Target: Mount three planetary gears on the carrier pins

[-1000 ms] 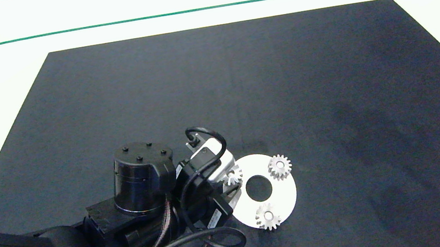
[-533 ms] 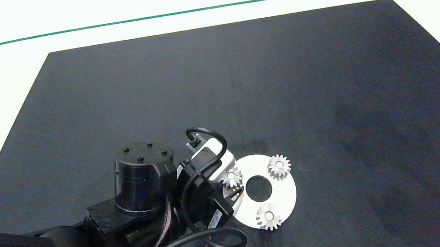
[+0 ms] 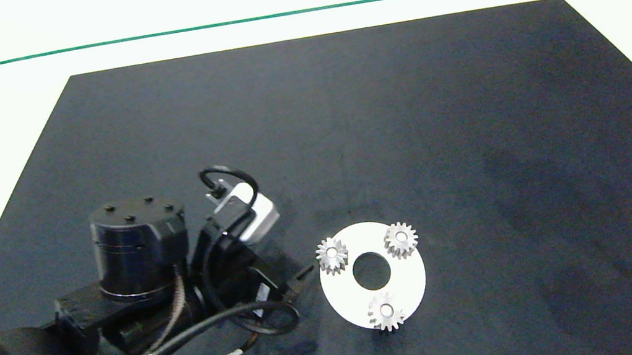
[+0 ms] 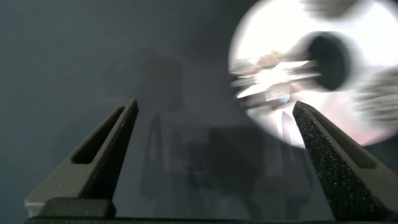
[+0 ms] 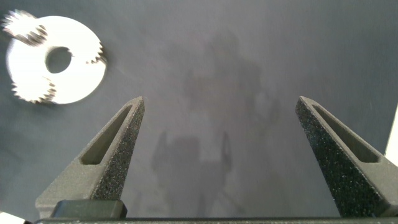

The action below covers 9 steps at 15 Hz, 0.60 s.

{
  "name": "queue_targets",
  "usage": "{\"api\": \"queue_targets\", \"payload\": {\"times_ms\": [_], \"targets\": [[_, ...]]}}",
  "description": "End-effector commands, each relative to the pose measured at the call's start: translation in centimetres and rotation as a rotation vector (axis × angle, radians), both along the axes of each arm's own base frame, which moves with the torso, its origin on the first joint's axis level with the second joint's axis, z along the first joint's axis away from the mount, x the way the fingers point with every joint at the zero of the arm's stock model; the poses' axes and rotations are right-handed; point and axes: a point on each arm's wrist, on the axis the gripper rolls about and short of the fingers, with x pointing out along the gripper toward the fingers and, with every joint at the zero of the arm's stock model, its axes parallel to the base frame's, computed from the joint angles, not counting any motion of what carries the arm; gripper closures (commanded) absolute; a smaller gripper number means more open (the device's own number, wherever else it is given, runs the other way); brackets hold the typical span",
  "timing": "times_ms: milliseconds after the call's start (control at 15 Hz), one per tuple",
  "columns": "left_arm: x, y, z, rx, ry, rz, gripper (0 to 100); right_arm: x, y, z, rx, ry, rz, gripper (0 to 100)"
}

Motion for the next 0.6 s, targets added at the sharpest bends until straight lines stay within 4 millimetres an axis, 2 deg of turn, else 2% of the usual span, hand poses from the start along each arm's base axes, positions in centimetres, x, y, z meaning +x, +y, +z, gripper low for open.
{"api": "queue_targets", "payload": {"times_ms": [67, 267, 400, 600], "targets": [[-1.5, 7.0, 4.2, -0.145, -0.11, 0.228, 0, 0.1, -0.9, -0.7, -0.009, 0.015, -0.093, 0], [-4.2, 12.6, 4.7, -0.15, -0.177, 0.446, 0, -1.3, -2.4, -0.9, 0.006, -0.02, -0.194, 0], [-7.4, 14.6, 3.8, -0.146, -0.2, 0.546, 0, -3.2, -3.5, -2.2, 0.009, -0.042, -0.285, 0], [-12.7, 16.3, 1.1, -0.129, -0.191, 0.672, 0, -7.0, -4.6, -6.1, 0.008, -0.066, -0.367, 0]]}}
